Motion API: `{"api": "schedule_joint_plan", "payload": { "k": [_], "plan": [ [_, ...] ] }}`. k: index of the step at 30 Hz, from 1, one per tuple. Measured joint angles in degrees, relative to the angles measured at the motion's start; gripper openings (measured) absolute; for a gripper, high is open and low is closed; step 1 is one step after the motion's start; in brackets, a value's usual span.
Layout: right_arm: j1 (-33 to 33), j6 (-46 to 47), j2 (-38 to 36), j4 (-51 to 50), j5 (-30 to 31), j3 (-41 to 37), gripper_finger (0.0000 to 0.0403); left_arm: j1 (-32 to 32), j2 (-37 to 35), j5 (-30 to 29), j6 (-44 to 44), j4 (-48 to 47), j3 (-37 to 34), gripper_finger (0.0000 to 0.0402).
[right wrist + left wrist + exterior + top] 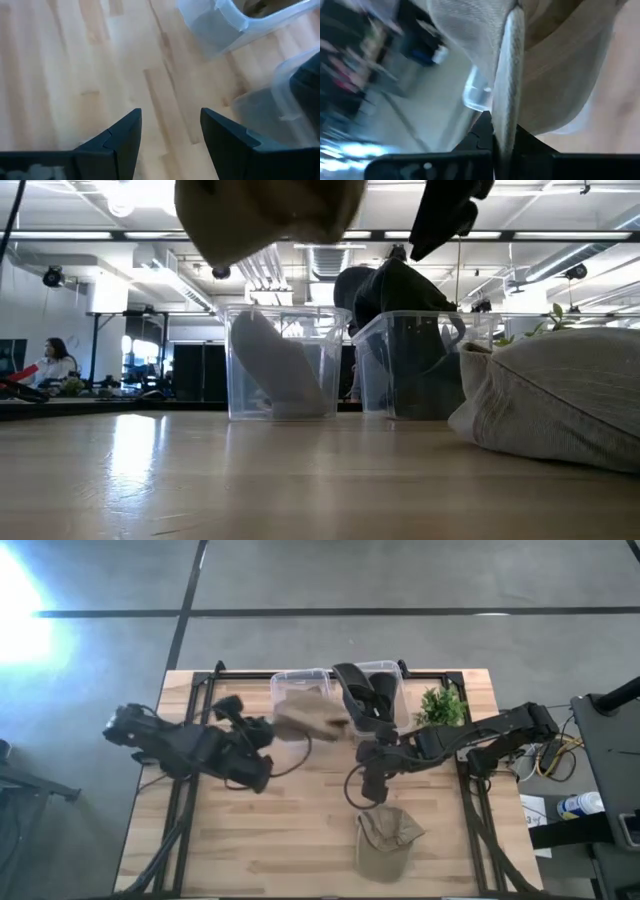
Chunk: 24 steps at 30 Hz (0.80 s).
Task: Pick & Place hat
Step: Put the left brown cap into the left transparent bin
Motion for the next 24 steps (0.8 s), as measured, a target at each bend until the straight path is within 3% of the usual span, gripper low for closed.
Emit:
{"api": "schedule_joint_plan", "payload": {
  "k": [3, 8, 14, 24],
  "plan": [
    [0.0, 4.0, -1.6, 1.5, -1.8, 0.0, 0.0201, 0.4, 2.1, -7.7, 12.8, 0.0, -1.2, 0.0005],
    [0.0, 8.0, -6.8, 7.6, -1.9, -0.1, 0.0201, 0.8, 4.7, -31.5, 31.3, 0.1, -5.4, 0.0013],
    [-1.6, 9.1, -12.2, 10.7, 2.4, -0.2, 0.0201, 8.0, 2.1, -32.7, 41.4, 0.2, -10.0, 0.0011],
    [-2.7, 9.6, -11.5, 10.8, 2.9, -0.3, 0.0201, 20.1, -0.5, -32.7, 45.2, 4.8, -18.0, 0.0011]
  ]
}}
